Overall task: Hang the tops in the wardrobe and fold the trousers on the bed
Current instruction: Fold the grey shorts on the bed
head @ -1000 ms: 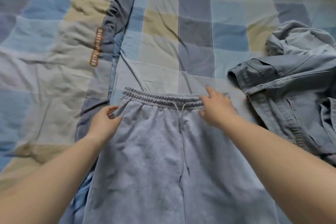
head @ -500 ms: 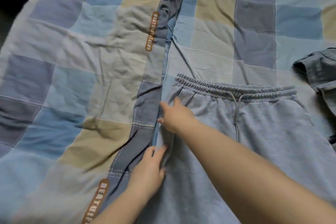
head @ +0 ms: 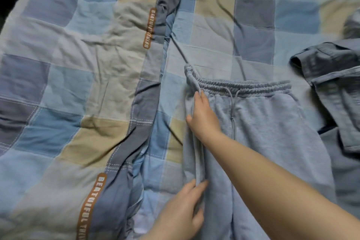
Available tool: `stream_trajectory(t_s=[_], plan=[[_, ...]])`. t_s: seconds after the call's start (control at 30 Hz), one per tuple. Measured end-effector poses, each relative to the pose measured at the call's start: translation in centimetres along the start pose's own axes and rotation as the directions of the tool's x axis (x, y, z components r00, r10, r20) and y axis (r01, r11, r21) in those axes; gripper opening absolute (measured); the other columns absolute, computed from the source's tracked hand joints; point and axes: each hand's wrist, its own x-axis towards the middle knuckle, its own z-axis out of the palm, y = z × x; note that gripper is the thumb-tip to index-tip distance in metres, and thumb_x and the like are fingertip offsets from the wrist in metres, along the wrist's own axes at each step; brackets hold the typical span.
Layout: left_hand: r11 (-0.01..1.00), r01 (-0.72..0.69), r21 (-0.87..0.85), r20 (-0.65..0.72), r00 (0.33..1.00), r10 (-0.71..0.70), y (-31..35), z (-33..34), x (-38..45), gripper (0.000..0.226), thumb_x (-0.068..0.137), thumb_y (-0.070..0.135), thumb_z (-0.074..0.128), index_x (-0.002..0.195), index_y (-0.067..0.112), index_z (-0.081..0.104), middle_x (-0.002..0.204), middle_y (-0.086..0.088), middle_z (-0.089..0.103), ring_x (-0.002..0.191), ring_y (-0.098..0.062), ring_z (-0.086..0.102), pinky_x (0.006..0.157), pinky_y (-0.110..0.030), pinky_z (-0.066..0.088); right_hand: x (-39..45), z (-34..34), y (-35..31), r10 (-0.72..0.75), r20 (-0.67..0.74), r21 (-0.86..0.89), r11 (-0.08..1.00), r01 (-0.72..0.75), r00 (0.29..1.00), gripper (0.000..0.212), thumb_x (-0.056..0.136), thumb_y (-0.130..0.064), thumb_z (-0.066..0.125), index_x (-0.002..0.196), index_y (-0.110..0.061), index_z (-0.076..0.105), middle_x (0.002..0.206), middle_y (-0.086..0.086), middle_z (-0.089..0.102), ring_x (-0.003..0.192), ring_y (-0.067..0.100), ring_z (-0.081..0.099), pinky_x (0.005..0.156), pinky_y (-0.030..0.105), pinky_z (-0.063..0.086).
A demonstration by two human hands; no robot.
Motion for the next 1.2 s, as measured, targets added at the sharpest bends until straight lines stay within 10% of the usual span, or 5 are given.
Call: stream_trajectory(t_s=[0.7, 0.97, 1.2], plan=[[0.966, -0.131, -0.223, 0.167, 0.971, 0.171, 19.4, 17.0, 8.9, 0.075, 0.088, 0.025, 0.048, 0.152, 0.03, 0.01, 0.159, 0.011, 0.007, 0.144, -0.009, 0.021, 0.113, -0.017, 0.022, -7.2, -15.6, 25.2, 0.269, 0.004, 0.095, 0.959, -0.268, 0.963, 0.078, 0.092, -0.013, 0.053, 0.153, -0.019, 0.004, 0.158, 0.004, 0.012, 0.138, 0.025, 0.031, 0.105, 0.033, 0.033], [0.871, 0.203, -0.448, -0.017, 0.972, -0.235, 13.2, 17.3, 5.2, 0.037, 0.09, 0.008, 0.06, 0.116, 0.033, 0.053, 0.119, 0.009, 0.062, 0.096, 0.003, 0.062, 0.082, -0.009, 0.046, -17.5, -11.0, 28.3, 0.465, -0.065, 0.5, 0.781, -0.375, 0.883, 0.074, 0.081, -0.018, 0.069, 0.145, -0.019, 0.03, 0.104, 0.0, 0.056, 0.095, 0.017, 0.057, 0.084, 0.029, 0.045], [0.786, 0.457, -0.417, -0.289, 0.753, -0.591, 6.9, 17.3, 0.3, 0.034, 0.083, 0.0, 0.065, 0.114, 0.014, 0.06, 0.115, -0.009, 0.06, 0.102, -0.018, 0.056, 0.087, -0.027, 0.044, -28.4, -4.9, 31.2, 0.577, 0.212, 0.549, 0.598, -0.585, 0.789, 0.032, 0.079, -0.02, 0.071, 0.099, -0.026, 0.047, 0.078, -0.013, 0.061, 0.074, 0.006, 0.061, 0.06, 0.02, 0.042]])
